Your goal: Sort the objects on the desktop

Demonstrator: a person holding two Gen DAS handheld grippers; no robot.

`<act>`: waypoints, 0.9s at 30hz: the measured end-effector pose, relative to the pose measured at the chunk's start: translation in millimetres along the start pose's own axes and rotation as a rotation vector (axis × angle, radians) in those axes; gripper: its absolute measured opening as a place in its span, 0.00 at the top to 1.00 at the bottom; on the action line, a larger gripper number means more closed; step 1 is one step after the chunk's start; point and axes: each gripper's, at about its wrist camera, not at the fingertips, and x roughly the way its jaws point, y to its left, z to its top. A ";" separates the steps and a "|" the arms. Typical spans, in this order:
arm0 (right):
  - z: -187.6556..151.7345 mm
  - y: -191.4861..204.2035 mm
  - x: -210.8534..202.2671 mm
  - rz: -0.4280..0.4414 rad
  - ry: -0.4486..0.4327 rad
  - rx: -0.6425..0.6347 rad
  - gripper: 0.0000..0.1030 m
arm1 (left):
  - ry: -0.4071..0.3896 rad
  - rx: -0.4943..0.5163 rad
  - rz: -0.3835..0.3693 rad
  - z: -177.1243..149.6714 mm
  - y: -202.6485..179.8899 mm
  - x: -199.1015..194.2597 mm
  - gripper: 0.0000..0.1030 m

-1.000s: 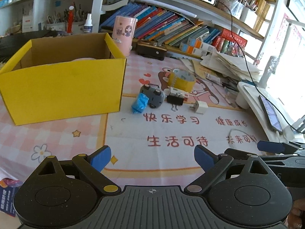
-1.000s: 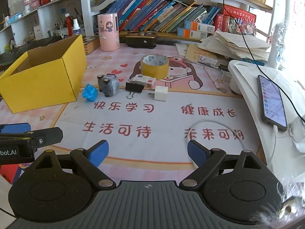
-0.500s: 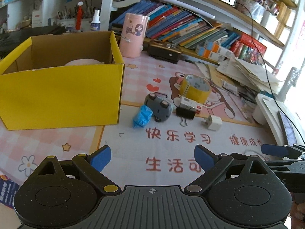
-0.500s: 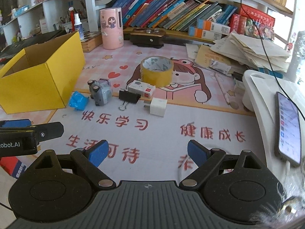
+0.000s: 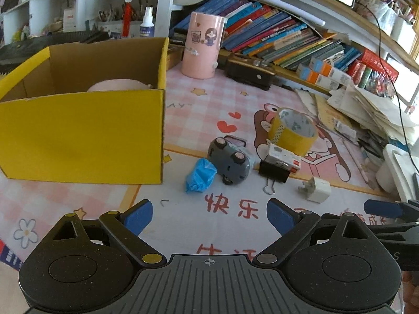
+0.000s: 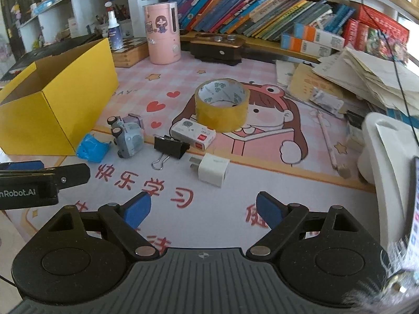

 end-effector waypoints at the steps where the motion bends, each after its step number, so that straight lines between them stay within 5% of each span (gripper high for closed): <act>1: 1.6 -1.8 2.8 0.008 0.000 -0.006 0.15 | -0.003 0.004 0.005 0.6 -2.1 2.1 0.07; 9: 13.0 -11.3 21.4 0.049 0.002 -0.049 0.15 | -0.001 0.023 0.050 9.1 -13.2 25.4 0.09; 12: 16.6 -14.4 26.7 0.059 0.001 -0.058 0.16 | 0.000 0.045 0.067 13.0 -17.7 34.5 0.17; 14: 18.4 -16.1 30.3 0.065 0.005 -0.063 0.16 | 0.009 0.065 0.084 15.5 -21.2 42.2 0.32; 19: 21.6 -19.8 38.4 0.088 0.013 -0.067 0.20 | 0.019 0.068 0.095 19.9 -23.4 53.6 0.41; 27: 24.3 -23.1 53.1 0.122 0.036 -0.039 0.36 | 0.051 0.064 0.130 19.2 -16.7 63.8 0.69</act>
